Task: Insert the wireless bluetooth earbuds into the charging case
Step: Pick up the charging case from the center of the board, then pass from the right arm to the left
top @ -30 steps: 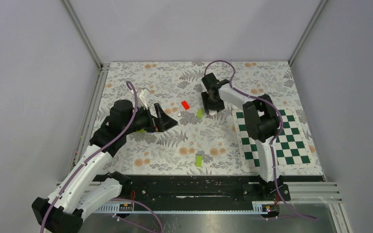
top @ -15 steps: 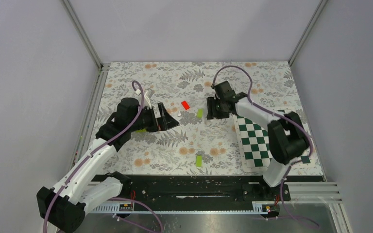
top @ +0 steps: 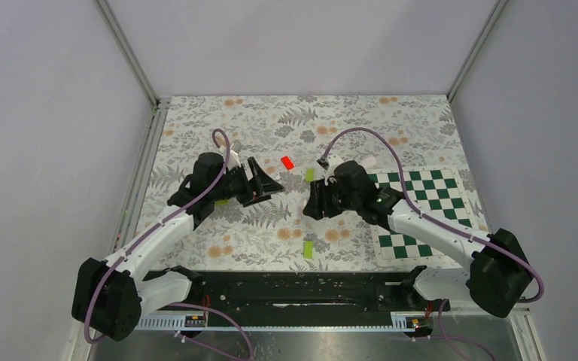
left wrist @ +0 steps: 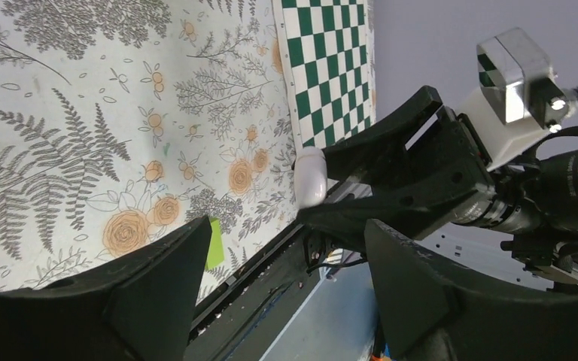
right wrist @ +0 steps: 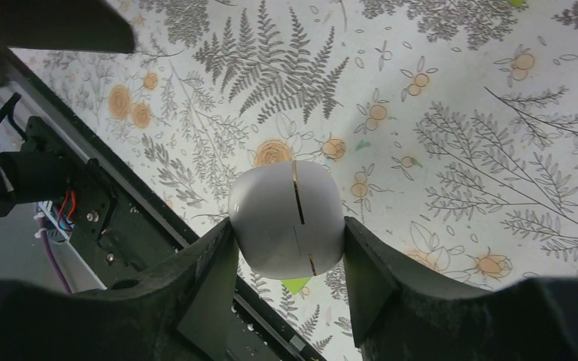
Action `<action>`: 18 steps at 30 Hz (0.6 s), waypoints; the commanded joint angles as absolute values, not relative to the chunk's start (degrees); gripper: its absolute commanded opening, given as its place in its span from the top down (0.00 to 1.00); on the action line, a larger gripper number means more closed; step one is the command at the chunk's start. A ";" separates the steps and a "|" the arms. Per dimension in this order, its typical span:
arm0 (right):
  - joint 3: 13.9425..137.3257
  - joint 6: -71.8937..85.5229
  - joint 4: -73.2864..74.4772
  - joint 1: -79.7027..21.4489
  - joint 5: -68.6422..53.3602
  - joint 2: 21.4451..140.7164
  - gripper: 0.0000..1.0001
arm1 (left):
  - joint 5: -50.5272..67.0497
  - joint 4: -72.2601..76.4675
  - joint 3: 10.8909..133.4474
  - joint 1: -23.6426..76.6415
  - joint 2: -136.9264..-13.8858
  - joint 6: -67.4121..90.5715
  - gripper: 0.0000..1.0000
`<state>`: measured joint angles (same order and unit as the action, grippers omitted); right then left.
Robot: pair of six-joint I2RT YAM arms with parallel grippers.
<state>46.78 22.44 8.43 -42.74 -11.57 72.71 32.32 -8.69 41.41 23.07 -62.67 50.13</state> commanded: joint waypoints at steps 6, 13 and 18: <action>47.91 22.50 3.83 -45.55 -10.46 71.15 0.74 | 40.15 11.97 35.46 25.09 -66.80 61.35 0.27; 49.17 22.27 3.77 -46.46 -10.14 71.81 0.74 | 41.58 14.50 35.50 27.46 -69.82 62.75 0.37; 49.95 22.06 3.99 -47.08 -10.13 72.07 0.74 | 42.05 16.24 35.76 28.66 -72.62 63.58 0.42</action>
